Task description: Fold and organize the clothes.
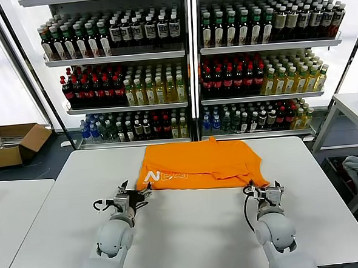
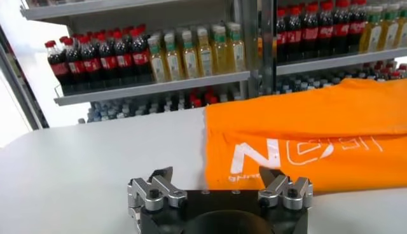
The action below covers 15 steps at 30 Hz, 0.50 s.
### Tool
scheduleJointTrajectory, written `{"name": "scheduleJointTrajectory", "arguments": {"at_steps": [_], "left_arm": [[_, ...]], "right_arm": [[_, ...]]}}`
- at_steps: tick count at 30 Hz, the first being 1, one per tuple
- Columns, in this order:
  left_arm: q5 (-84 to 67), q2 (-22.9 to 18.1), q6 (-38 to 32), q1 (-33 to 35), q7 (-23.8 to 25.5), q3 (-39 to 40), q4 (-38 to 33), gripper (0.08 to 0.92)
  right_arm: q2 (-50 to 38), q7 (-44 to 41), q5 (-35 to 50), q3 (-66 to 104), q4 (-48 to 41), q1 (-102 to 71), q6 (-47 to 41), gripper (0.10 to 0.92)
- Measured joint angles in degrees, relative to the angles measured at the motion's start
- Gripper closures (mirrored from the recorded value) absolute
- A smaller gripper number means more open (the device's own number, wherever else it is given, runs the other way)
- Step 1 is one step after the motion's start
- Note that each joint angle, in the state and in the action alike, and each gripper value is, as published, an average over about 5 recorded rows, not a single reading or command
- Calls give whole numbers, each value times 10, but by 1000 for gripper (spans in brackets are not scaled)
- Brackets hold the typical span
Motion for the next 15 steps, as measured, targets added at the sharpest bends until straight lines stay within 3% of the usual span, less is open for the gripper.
{"name": "scheduleJointTrajectory", "arguments": {"at_steps": [4,15], "left_arm": [[-2,2,6,-2,0,1,7,229],[-3,6,22,3,6,2,7,544]], "right_arm": [[2,1,8,3,-7,0,1,382],[4,-1,15,4,-12,-7,2,694]]}}
